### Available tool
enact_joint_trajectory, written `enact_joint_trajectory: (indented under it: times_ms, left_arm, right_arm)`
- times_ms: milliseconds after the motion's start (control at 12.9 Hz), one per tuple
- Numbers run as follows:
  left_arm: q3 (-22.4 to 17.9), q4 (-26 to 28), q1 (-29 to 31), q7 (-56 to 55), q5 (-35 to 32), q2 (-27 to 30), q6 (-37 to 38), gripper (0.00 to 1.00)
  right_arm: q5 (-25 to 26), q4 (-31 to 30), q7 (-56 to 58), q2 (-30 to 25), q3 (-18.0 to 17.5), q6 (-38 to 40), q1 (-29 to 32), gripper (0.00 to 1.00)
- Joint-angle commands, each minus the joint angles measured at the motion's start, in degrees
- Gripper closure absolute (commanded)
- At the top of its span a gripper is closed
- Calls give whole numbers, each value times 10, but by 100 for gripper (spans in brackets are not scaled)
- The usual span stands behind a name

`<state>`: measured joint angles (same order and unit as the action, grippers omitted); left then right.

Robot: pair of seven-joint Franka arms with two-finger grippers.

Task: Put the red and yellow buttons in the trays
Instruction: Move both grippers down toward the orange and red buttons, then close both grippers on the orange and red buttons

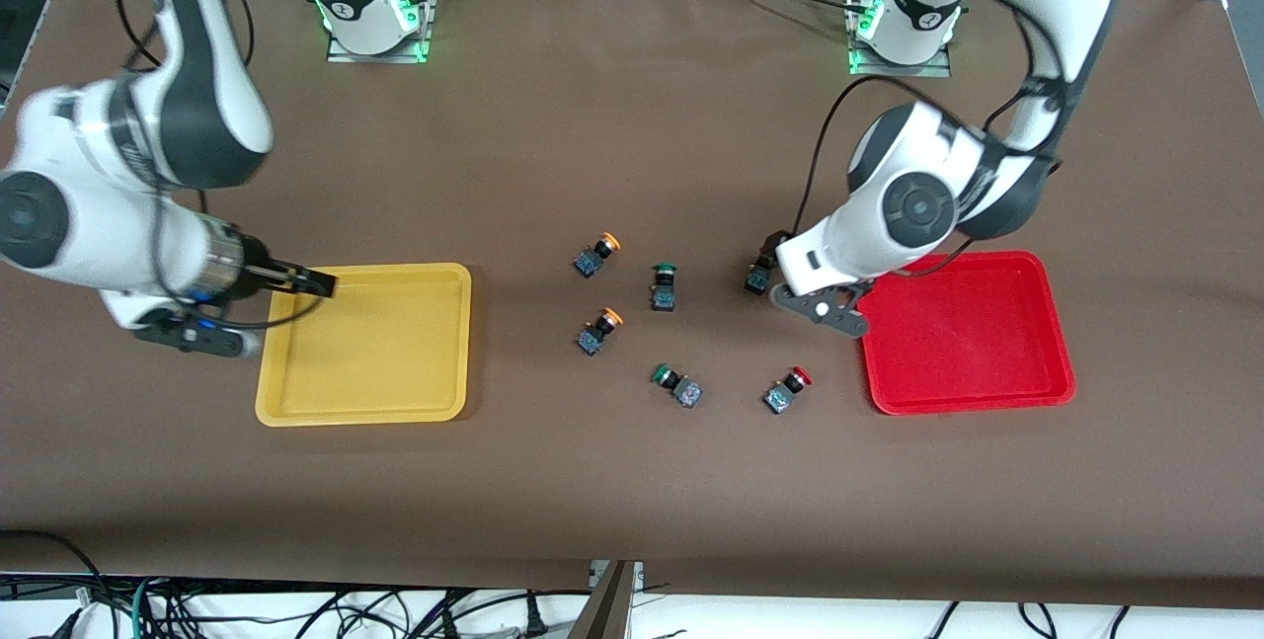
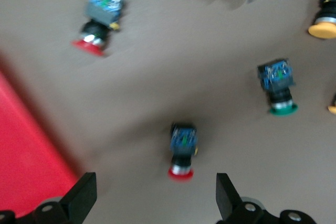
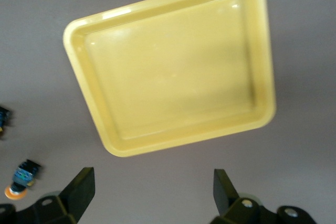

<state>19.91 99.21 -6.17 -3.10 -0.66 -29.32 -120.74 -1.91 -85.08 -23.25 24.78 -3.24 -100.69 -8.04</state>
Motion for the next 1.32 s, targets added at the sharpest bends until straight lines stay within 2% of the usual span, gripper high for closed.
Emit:
enact_joint_trajectory:
  times_ms: [0, 233, 388, 698, 853, 1086, 1241]
  left_arm:
    - [-2, -19, -21, 7, 5, -51, -35, 0]
    - [-4, 6, -31, 6, 4, -72, -78, 0]
    - [-4, 19, -38, 3, -10, -72, -78, 0]
    - [-4, 48, -42, -1, -73, -72, -79, 0]
    - [-4, 52, -49, -2, -76, -76, -79, 0]
    - [-5, 56, -53, -1, -94, -86, -78, 0]
    - [-5, 57, -54, -1, -94, -96, -74, 34]
  right_arm:
    - [-8, -5, -68, 23, 3, -38, -28, 0]
    - [-7, -4, -167, 48, 3, -75, -71, 0]
    - [-7, -5, -234, 65, 3, -93, -97, 0]
    - [-7, -5, -361, 107, 3, -186, -145, 0]
    - [-6, -5, -405, 125, 3, -206, -166, 0]
    - [-1, -1, -486, 155, 3, -287, -186, 0]
    - [0, 1, -500, 175, 3, -324, -199, 0]
